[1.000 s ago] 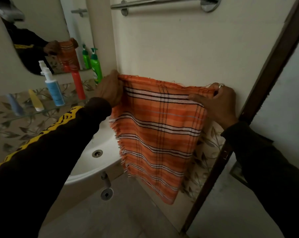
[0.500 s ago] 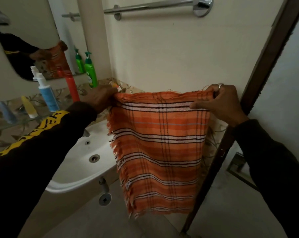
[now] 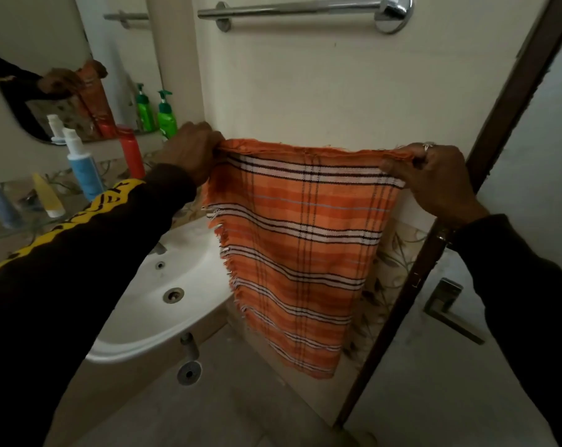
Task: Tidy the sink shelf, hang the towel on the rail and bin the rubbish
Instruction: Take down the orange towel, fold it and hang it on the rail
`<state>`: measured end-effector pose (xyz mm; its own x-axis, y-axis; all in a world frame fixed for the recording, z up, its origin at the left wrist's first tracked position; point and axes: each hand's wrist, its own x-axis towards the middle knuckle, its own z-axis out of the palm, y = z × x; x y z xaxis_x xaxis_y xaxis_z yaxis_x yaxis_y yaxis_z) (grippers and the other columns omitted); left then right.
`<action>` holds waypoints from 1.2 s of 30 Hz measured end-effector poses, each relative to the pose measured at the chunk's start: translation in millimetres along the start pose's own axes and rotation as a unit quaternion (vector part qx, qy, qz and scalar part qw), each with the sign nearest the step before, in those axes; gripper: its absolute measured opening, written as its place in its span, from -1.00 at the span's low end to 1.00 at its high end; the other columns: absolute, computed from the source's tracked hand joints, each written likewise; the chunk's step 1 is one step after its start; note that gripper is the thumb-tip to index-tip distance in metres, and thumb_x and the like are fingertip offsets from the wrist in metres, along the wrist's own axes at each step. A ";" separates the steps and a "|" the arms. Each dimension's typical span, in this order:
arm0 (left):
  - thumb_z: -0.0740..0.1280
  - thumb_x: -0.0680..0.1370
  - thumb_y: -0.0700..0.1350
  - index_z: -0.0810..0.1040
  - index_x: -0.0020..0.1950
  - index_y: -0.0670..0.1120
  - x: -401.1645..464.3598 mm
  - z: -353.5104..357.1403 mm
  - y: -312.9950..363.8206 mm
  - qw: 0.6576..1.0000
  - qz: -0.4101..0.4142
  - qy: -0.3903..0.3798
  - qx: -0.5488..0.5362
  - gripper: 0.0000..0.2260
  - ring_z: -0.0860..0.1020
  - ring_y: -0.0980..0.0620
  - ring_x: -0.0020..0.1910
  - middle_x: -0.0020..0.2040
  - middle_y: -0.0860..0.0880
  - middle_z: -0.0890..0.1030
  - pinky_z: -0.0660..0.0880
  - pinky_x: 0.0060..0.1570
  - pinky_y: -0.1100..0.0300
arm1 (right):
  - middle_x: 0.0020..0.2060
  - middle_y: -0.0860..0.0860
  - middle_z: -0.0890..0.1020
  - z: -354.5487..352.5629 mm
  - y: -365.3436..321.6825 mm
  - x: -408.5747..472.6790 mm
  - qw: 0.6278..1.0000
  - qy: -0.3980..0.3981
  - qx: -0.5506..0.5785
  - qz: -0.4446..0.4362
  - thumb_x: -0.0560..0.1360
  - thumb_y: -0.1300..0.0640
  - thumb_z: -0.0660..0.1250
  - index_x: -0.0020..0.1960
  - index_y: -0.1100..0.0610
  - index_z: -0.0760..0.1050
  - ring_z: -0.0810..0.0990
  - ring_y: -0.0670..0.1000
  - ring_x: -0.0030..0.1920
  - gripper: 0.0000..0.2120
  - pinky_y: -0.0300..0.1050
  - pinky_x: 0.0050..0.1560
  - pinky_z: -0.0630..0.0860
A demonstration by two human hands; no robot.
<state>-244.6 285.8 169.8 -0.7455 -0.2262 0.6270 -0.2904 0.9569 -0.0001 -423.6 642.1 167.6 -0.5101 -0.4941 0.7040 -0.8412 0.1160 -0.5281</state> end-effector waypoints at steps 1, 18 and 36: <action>0.29 0.58 -0.02 0.62 0.00 -0.19 1.5 -2.2 0.5 1.000 -0.003 0.003 0.009 -0.76 0.47 -0.28 0.00 -0.02 -0.26 0.52 0.37 -0.17 -0.03 | -0.19 -0.20 0.69 0.2 -0.9 1.5 0.999 0.022 -0.024 -0.004 0.49 -0.03 0.49 0.00 -0.11 0.70 0.63 -0.29 -0.20 -0.90 -0.39 -0.12 0.52; 0.13 0.63 -0.04 0.51 0.12 -0.12 52.4 -47.0 0.7 0.970 0.003 -0.018 0.242 -0.76 0.54 -0.22 -0.07 -0.07 -0.20 0.53 0.27 -0.26 0.08 | -0.43 0.11 0.67 6.1 -78.8 17.2 0.980 0.105 0.055 0.158 0.63 -0.07 0.31 0.07 -0.03 0.61 0.65 0.08 -0.51 -0.84 -0.17 -0.54 0.51; 0.34 0.51 -0.40 0.61 -0.22 -0.18 116.7 -2.4 -35.6 0.712 -0.345 -0.024 -0.612 -0.82 0.63 0.02 -0.47 -0.41 -0.09 0.65 0.57 -0.45 0.25 | -0.05 0.15 0.71 61.2 -43.3 78.5 0.927 0.186 0.249 0.208 0.69 0.06 0.20 0.11 0.14 0.53 0.76 0.08 -0.08 -0.80 -0.06 -0.07 0.69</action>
<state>-319.8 225.8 244.8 -0.7070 -0.6967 0.1217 0.1203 0.0511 0.9914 -416.3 545.6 216.6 -0.8766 -0.1527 0.4563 -0.4180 -0.2281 -0.8794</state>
